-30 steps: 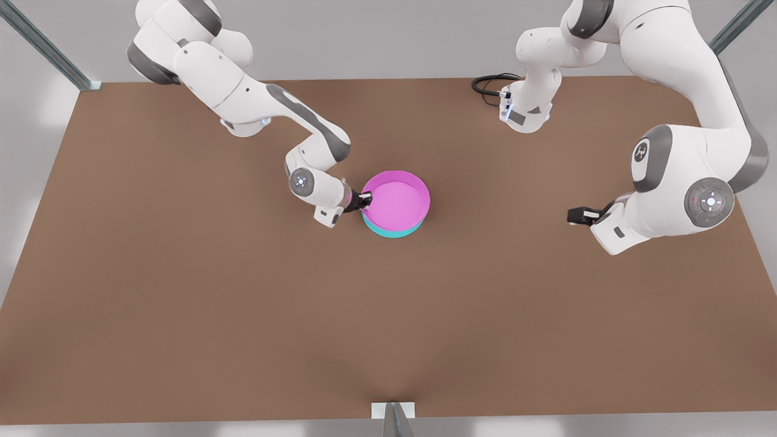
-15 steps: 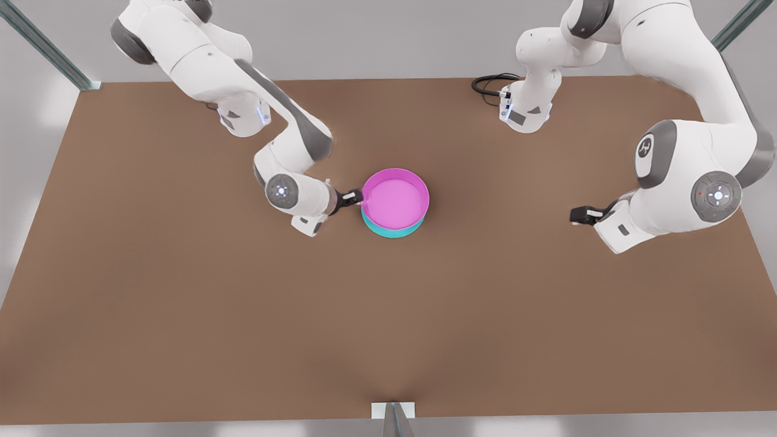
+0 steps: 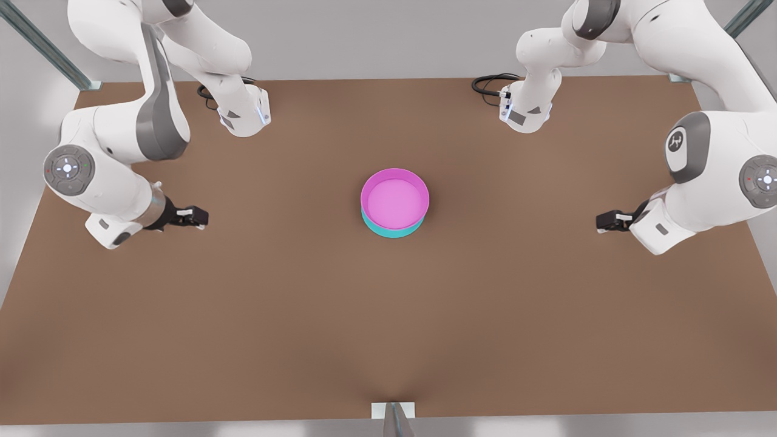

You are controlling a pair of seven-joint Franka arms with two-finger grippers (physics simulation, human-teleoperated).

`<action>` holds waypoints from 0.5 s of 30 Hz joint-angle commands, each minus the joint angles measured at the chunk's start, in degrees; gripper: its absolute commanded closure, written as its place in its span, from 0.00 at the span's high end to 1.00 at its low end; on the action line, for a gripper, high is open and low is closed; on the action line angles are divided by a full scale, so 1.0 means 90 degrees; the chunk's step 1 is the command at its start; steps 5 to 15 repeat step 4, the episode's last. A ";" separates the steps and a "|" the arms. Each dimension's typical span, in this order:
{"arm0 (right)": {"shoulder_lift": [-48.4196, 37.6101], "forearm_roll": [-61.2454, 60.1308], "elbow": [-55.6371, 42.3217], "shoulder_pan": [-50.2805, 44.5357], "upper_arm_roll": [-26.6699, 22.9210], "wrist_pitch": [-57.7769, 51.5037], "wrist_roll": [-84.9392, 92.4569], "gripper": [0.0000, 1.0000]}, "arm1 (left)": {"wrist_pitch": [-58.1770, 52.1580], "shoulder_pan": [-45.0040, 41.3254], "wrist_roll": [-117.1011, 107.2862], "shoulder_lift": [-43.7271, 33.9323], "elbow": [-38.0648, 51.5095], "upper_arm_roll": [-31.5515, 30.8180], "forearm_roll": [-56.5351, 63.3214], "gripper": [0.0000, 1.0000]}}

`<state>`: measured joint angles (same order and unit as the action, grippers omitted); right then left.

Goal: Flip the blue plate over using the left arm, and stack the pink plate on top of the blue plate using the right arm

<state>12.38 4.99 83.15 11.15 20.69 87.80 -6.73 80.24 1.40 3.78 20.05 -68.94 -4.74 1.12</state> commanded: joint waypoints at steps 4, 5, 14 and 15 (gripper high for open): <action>0.0031 0.0119 -0.0177 0.0090 0.0006 -0.0098 -0.0053 1.00 | -0.0010 0.0001 -0.0010 -0.0021 0.0004 -0.0001 -0.0007 1.00; 0.0031 0.0119 -0.0177 0.0090 0.0006 -0.0098 -0.0053 1.00 | -0.0010 0.0001 -0.0010 -0.0021 0.0004 -0.0001 -0.0007 1.00; 0.0031 0.0119 -0.0177 0.0090 0.0006 -0.0098 -0.0053 1.00 | -0.0010 0.0001 -0.0010 -0.0021 0.0004 -0.0001 -0.0007 1.00; 0.0031 0.0119 -0.0177 0.0090 0.0006 -0.0098 -0.0053 1.00 | -0.0010 0.0001 -0.0010 -0.0021 0.0004 -0.0001 -0.0007 1.00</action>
